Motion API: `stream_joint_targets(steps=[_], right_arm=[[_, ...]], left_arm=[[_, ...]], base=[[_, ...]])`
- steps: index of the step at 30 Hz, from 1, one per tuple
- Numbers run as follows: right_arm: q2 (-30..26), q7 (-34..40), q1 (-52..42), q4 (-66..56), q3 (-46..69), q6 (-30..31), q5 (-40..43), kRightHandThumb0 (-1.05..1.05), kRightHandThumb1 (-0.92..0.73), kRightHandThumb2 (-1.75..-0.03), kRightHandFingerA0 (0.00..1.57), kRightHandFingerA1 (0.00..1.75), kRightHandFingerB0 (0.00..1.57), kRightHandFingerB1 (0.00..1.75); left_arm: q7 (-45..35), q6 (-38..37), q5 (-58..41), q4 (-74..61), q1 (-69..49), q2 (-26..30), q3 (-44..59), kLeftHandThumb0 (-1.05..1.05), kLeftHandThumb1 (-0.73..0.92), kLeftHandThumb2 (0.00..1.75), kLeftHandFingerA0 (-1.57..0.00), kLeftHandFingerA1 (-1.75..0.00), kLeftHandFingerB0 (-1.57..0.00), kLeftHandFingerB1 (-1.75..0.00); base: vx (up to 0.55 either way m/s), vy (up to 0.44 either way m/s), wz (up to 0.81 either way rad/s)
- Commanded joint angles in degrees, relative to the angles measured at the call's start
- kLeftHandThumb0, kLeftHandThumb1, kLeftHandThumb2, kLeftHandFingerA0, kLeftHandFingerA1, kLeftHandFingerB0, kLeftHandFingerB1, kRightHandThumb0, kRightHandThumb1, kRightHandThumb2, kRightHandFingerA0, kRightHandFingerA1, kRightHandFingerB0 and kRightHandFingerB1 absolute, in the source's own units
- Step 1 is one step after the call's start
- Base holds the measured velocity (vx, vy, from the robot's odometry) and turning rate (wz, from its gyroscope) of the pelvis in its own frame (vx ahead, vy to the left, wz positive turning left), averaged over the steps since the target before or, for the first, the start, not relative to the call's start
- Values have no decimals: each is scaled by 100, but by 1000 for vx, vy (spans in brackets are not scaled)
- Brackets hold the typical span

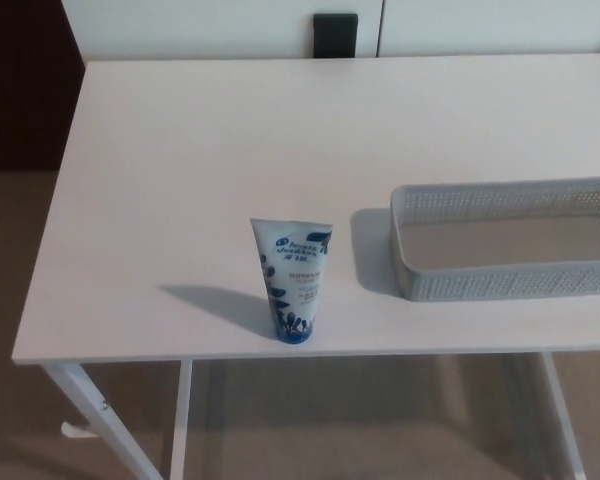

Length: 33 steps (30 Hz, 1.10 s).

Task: The robot walks towards a table in front, picks a shampoo with left hand and puts it in a small grey container

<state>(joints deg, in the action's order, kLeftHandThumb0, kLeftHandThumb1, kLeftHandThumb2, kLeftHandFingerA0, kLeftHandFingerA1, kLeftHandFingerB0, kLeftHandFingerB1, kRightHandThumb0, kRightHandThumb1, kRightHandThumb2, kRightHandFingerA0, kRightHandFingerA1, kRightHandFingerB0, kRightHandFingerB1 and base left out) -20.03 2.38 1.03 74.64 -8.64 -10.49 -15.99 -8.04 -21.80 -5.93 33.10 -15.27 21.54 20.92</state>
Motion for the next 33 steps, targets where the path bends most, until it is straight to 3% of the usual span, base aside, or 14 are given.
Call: stream_joint_targets(steps=[1,2,7,8,12,13,15,16,18,19,20,22,23,33], right_arm=[[-142,-115,-77,91,-44,56,-88,-31,-72,-61,71,52,57,44],[-132,-107,-73,90,-44,71,-86,-31,-72,-61,71,53,58,44],[-134,-172,-110,-42,-9,29,-20,-31,-72,-62,72,57,58,46],[-114,-155,-95,-16,-4,26,-19,-30,-71,-61,73,56,58,45],[-122,-128,-67,76,-2,47,-37,-32,-71,-61,72,53,59,44],[-125,-116,-53,101,-5,63,-47,-31,-71,-61,71,51,58,43],[-152,-93,-53,54,-53,51,-92,-32,-72,-62,73,54,58,44],[-161,-105,-53,39,-51,48,-87,-32,-72,-62,72,53,58,44],[-179,-142,-51,24,-41,38,-70,-32,-73,-61,72,52,58,43],[-185,-168,-67,-12,-22,11,-44,-31,-73,-62,71,53,58,44],[-179,-173,-67,-7,-9,7,-31,-31,-73,-61,71,52,57,43],[-165,-173,-48,25,0,31,-28,-31,-74,-61,71,51,57,43],[-161,-161,-45,44,1,28,-32,-31,-73,-61,71,52,57,43],[-137,-191,-84,-146,-51,25,-73,-31,-73,-62,68,55,55,44]], left_arm=[[-1066,986,-3103,-5198,-844,604,435,-35,45,60,0,-15,0,-14],[-1043,1028,-3018,-5323,-662,608,229,-40,41,70,0,-15,0,-15],[-1073,1356,-2474,-5309,-98,615,-280,-49,47,54,0,-22,0,-21],[-1079,1470,-2342,-5280,78,611,-406,-54,34,73,0,-20,0,-20],[-1253,1751,-2095,-5104,605,525,-837,-56,35,74,-2,-23,-3,-20],[-1241,1834,-2085,-5101,669,506,-892,-55,44,54,-5,-25,-4,-22],[-1183,2128,-2018,-5134,831,420,-1117,-55,45,54,-6,-26,-4,-22],[-1170,2196,-1998,-5162,849,408,-1169,-59,36,74,-4,-27,-4,-19],[-1193,2259,-1906,-5165,911,356,-1322,-58,36,74,-4,-27,-5,-19],[-1165,2318,-1798,-5143,985,283,-1472,-57,34,73,-3,-30,-5,-19],[-1141,2390,-1757,-5132,1034,230,-1576,-50,45,55,-6,-28,-2,-22],[-1097,2487,-1701,-5109,1080,146,-1720,-48,45,55,-6,-28,-3,-22],[-1080,2518,-1508,-4981,1194,84,-1896,-53,34,74,-2,-30,-2,-21],[-900,2879,-1207,-4473,1420,-378,-2593,-53,34,74,-1,-25,-1,-20]], base=[[0,0,0],[0,0,0],[0,0,0],[0,0,0],[0,0,0],[0,0,0],[0,0,0],[0,0,0],[0,0,0],[0,0,0],[0,0,0],[0,0,0],[0,0,0],[0,0,0]])
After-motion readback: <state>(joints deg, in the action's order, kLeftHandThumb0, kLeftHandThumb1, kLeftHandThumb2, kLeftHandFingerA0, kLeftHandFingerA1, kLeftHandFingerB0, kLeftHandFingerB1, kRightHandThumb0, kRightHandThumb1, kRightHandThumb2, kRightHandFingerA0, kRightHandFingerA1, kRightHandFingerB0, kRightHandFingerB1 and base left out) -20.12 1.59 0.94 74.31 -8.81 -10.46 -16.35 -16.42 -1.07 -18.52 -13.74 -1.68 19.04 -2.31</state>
